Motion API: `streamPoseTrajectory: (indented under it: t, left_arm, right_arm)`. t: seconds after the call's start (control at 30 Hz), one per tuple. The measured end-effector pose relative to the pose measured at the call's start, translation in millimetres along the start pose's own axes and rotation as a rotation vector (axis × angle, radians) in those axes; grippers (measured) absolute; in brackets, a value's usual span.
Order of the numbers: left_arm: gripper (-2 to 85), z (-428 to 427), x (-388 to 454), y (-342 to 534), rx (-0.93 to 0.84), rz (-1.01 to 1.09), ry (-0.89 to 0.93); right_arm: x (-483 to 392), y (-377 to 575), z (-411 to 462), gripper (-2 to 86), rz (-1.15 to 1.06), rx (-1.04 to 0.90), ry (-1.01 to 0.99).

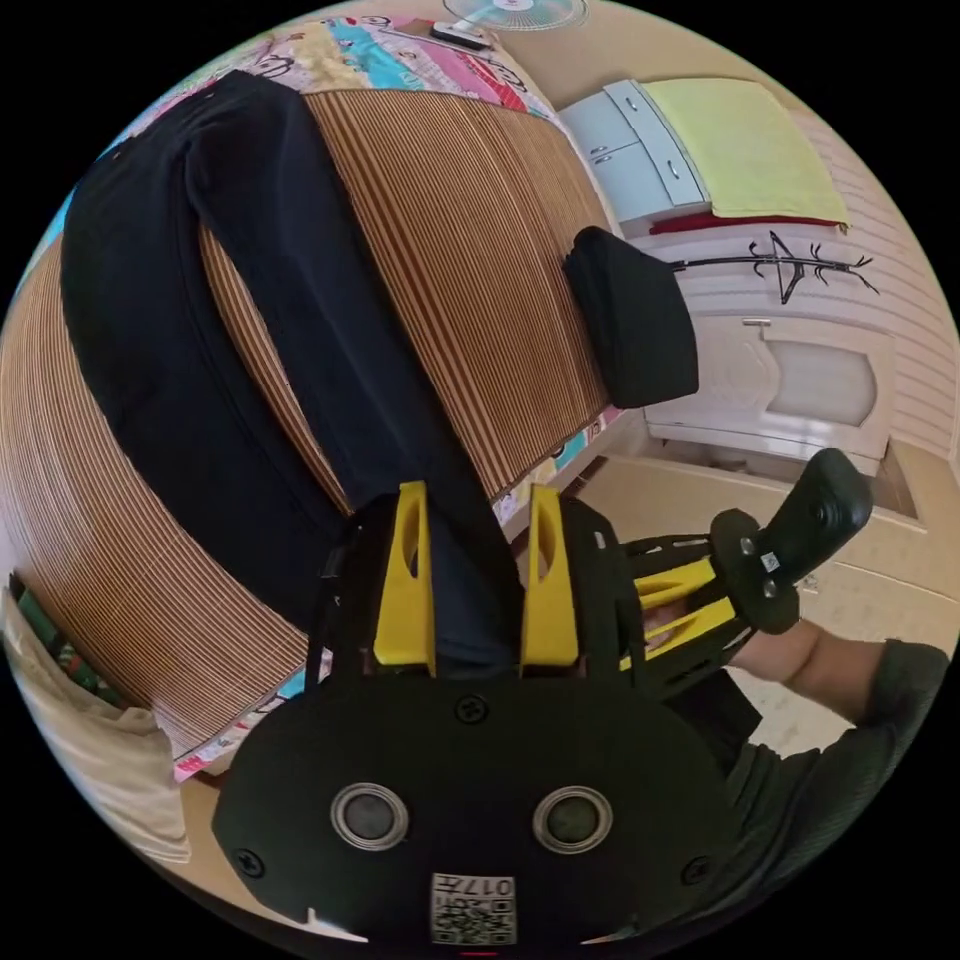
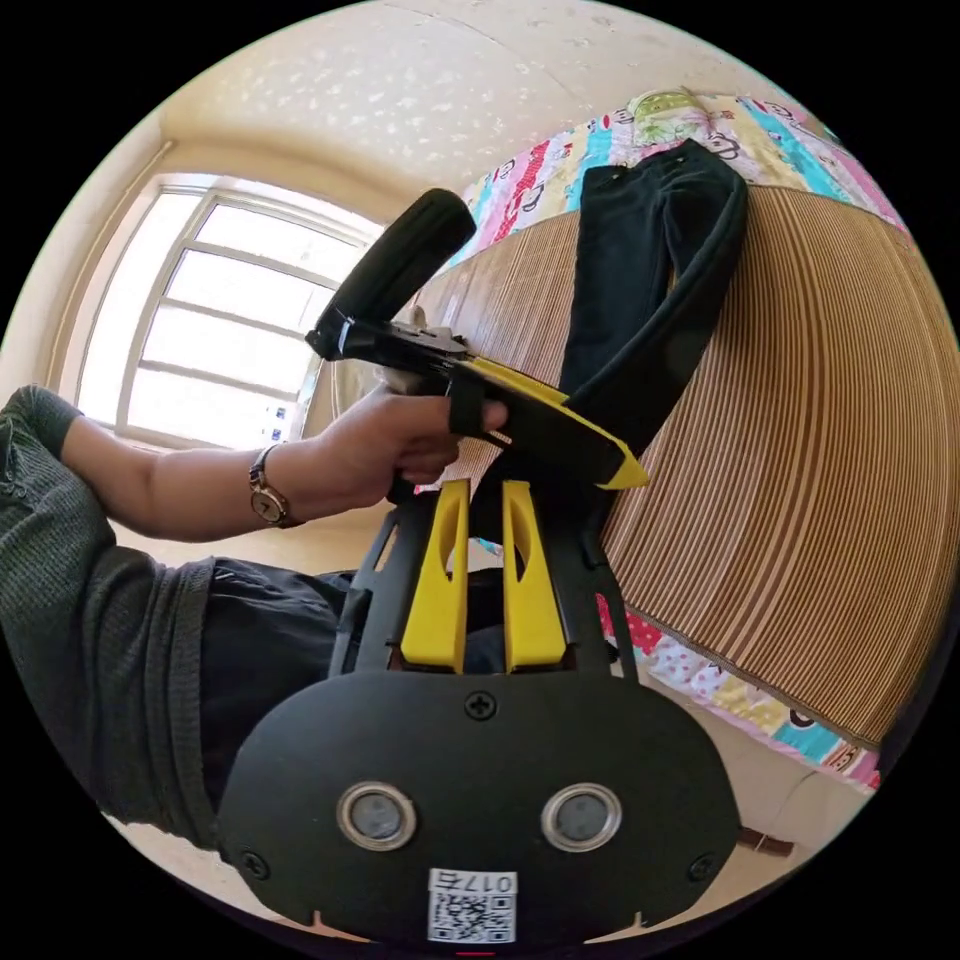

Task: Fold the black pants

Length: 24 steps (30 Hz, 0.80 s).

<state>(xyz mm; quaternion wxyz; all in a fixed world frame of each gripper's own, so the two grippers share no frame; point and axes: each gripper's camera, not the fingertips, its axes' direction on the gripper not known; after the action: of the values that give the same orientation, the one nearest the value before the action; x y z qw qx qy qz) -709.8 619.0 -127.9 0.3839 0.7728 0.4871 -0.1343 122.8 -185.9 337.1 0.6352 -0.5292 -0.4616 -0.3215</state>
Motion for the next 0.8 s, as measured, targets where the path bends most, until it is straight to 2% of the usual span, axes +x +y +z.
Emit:
streamPoseTrajectory:
  t: [0.13,0.27,0.3,0.4,0.47,0.57,0.67,0.7,0.8]
  left_arm:
    - [4.4,8.7,-34.1,16.3,0.014,-0.018,0.204]
    - [3.8,5.5,-57.5,31.0,0.117,-0.019,0.334]
    - [3.7,6.2,-64.3,34.6,0.146,-0.011,0.380]
    - [3.8,10.5,-81.7,42.2,0.176,-0.004,0.459]
    - [3.8,11.1,-92.1,48.2,0.196,-0.014,0.486]
    - [3.8,11.6,-111.9,59.6,0.232,-0.056,0.552]
    - [3.9,13.5,-130.9,70.2,0.265,-0.086,0.614]
    - [3.9,14.0,-138.4,73.9,0.273,-0.097,0.630]
    - [3.8,11.3,-157.1,84.0,0.313,-0.105,0.695]
  right_arm:
    - [61.0,-8.4,-19.9,6.4,0.027,-0.236,-0.096]
    - [143.1,-86.7,-68.6,7.7,0.135,-0.284,0.155]
    - [155.0,-103.6,-76.2,8.3,0.152,-0.259,0.165]
    - [207.8,-197.0,-107.5,11.0,0.194,-0.041,0.068]
    - [250.6,-266.9,-115.6,12.4,0.300,0.150,0.005]
    - [284.0,-332.1,-100.2,13.0,0.402,0.303,0.010]
    - [292.5,-380.6,-69.6,12.3,0.428,0.369,-0.024]
    - [290.5,-388.5,-64.6,11.7,0.424,0.382,-0.015]
    - [255.6,-421.7,-44.4,6.1,0.385,0.404,0.241]
